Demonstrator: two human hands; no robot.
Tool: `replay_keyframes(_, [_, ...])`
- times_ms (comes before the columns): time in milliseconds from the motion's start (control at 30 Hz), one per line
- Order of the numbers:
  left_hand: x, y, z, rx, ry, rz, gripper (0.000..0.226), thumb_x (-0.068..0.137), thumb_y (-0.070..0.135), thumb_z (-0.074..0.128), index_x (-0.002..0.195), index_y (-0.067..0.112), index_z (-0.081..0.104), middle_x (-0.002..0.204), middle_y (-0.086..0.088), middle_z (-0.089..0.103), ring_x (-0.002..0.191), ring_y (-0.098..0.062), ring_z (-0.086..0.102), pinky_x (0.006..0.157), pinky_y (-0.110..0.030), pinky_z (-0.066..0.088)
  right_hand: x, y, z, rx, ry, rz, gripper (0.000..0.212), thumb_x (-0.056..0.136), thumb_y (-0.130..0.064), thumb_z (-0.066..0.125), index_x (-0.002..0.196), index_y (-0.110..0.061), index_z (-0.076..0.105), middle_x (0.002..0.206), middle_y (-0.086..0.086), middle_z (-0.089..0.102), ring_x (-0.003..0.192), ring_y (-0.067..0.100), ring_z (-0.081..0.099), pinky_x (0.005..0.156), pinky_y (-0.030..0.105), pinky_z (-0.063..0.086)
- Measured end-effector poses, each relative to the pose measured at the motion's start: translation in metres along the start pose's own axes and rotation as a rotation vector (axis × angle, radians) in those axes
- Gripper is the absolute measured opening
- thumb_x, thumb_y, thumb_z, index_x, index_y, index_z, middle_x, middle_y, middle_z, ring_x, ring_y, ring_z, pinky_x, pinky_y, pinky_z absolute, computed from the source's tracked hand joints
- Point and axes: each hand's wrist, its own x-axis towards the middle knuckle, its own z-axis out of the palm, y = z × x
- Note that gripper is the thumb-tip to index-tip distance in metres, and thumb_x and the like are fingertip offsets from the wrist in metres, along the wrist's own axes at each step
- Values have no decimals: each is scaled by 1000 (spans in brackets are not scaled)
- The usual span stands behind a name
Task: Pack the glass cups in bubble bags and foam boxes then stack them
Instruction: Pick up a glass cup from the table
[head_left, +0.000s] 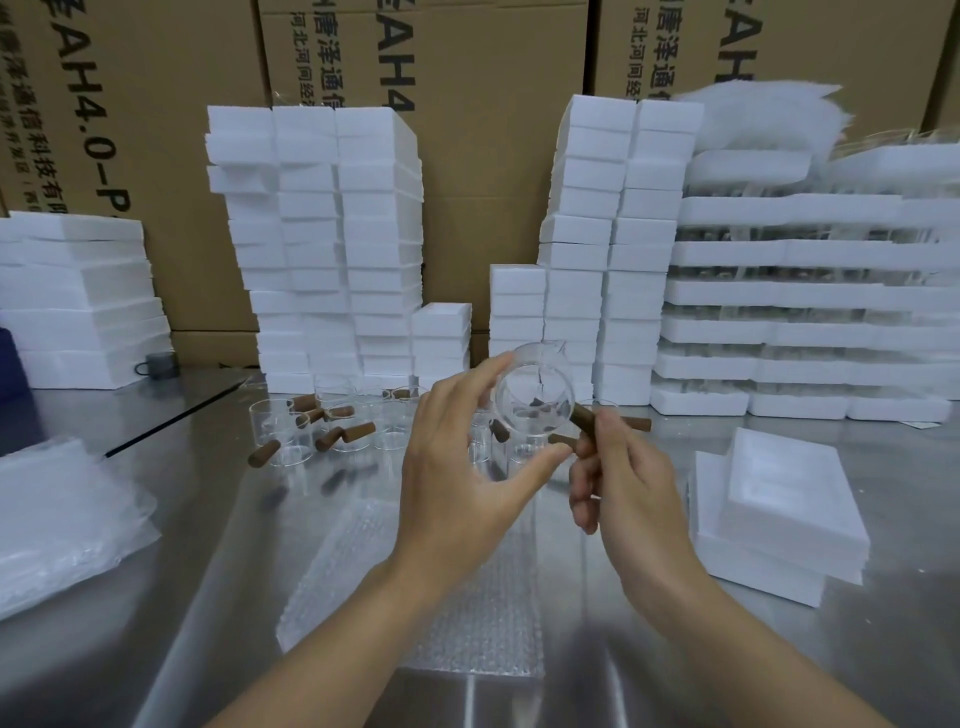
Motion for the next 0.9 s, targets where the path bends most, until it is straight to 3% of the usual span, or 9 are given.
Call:
replay_keyframes(200, [-4, -12, 1, -3, -8, -105, 68, 85, 62, 81, 146, 47, 54, 125, 30, 51, 116, -2, 56, 90, -9, 43, 2, 8, 3, 53, -47, 234, 53, 97, -67, 52, 64, -27, 64, 55, 2, 50, 44, 16, 45, 41, 22, 39])
replay_keyframes(333, [-4, -13, 3, 13, -36, -118, 70, 83, 66, 78, 146, 44, 57, 121, 29, 51, 114, -2, 56, 89, -7, 41, 3, 14, 4, 58, -46, 308, 55, 99, -67, 51, 62, -31, 69, 55, 1, 52, 44, 16, 47, 41, 23, 40])
replay_keyframes(533, [-4, -13, 2, 21, -49, -126, 70, 83, 66, 79, 146, 43, 57, 120, 26, 51, 110, -2, 57, 87, -8, 42, 4, 17, 3, 48, -52, 330, 55, 99, -67, 50, 63, -30, 68, 55, 1, 52, 44, 15, 48, 41, 22, 40])
replay_keyframes(733, [-6, -12, 3, 22, -79, -122, 69, 84, 62, 81, 146, 46, 53, 126, 26, 52, 114, -4, 58, 85, -7, 43, 6, 18, 1, 32, -58, 317, 51, 105, -58, 47, 81, -16, 63, 57, 1, 53, 44, 14, 46, 42, 22, 38])
replay_keyframes(900, [-6, -13, 6, 33, -98, -114, 68, 82, 67, 77, 142, 48, 52, 126, 27, 52, 110, 1, 59, 82, -6, 43, 7, 17, -2, 10, -44, 310, 49, 107, -55, 44, 86, -14, 60, 56, 0, 50, 44, 13, 46, 42, 21, 37])
